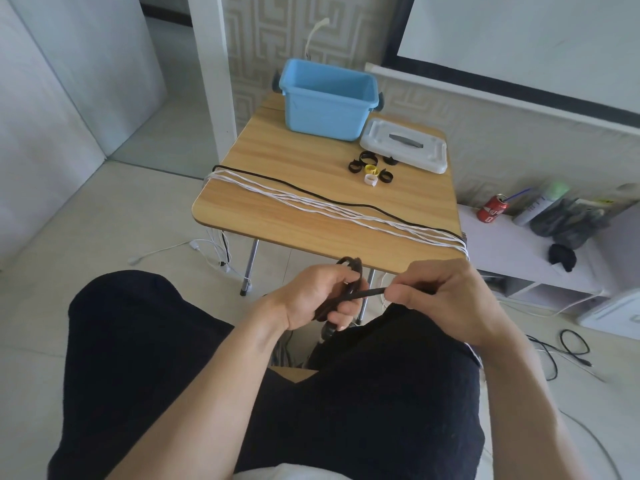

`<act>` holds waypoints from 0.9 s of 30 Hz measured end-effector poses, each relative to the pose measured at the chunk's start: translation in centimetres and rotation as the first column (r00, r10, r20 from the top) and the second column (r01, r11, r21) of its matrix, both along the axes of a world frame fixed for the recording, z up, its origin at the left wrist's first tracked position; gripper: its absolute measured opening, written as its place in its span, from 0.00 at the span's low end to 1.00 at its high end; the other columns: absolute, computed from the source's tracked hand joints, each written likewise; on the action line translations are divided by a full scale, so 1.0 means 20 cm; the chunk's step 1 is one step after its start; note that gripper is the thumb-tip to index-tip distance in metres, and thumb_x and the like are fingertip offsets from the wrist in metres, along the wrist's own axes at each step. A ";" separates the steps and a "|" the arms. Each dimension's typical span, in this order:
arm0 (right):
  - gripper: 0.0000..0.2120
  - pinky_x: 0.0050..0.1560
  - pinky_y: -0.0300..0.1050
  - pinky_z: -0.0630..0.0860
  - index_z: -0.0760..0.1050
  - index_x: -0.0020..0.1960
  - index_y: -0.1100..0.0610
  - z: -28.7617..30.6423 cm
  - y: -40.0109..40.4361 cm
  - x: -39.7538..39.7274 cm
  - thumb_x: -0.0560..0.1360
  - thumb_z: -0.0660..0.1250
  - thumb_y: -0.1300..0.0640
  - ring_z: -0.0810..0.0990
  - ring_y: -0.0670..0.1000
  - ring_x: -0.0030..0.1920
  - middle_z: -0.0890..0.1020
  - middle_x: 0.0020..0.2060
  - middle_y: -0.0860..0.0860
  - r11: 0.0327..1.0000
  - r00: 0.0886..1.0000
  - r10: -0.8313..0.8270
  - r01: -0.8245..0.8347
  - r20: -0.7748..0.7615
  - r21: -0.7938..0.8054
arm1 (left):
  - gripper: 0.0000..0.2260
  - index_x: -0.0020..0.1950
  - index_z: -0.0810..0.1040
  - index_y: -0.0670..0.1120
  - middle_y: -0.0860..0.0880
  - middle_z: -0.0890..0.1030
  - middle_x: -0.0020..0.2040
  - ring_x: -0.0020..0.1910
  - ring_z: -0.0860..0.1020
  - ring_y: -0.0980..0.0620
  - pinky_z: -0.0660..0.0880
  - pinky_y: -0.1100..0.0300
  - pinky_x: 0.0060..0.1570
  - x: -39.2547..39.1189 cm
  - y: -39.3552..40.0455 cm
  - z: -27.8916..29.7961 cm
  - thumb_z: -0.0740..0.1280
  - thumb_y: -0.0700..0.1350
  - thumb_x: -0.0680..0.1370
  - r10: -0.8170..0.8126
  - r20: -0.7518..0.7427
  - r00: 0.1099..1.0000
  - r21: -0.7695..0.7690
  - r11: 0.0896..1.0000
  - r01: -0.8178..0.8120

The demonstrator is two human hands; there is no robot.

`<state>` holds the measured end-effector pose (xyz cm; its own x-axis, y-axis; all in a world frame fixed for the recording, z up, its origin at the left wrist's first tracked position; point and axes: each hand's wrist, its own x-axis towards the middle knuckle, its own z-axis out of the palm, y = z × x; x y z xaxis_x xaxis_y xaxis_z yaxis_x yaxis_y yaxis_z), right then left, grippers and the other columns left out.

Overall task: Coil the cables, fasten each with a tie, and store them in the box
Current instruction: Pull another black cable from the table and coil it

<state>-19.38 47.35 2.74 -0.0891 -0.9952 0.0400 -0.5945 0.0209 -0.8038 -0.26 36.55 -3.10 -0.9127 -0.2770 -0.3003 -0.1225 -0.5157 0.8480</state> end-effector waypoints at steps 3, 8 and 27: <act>0.07 0.34 0.42 0.69 0.85 0.38 0.48 0.03 -0.01 0.00 0.72 0.73 0.47 0.72 0.46 0.30 0.79 0.29 0.48 0.993 0.995 0.095 -0.093 -0.027 0.071 | 0.12 0.48 0.74 0.41 0.46 0.69 0.33 0.30 0.68 0.50 0.70 0.56 0.37 -0.02 0.01 -0.01 0.58 0.49 0.80 0.087 -0.005 0.996 -0.079 0.993 -0.087; 0.17 0.29 0.39 0.60 0.81 0.32 0.51 0.03 -0.02 -0.01 0.79 0.69 0.50 0.62 0.45 0.25 0.66 0.23 0.48 0.977 0.988 0.110 -0.088 -0.108 0.195 | 0.14 0.58 0.74 0.36 0.47 0.73 0.35 0.31 0.70 0.50 0.71 0.58 0.38 0.01 0.00 0.01 0.57 0.47 0.85 0.052 0.084 0.995 -0.269 0.963 -0.028; 0.23 0.35 0.37 0.68 0.78 0.42 0.50 -0.11 -0.10 0.03 0.75 0.61 0.31 0.71 0.43 0.32 0.76 0.31 0.47 0.993 0.993 -0.104 0.108 -0.057 0.056 | 0.17 0.36 0.65 0.48 0.55 0.56 0.23 0.20 0.54 0.54 0.59 0.62 0.23 0.03 -0.01 0.01 0.50 0.54 0.81 0.004 -0.174 0.985 0.374 0.925 0.062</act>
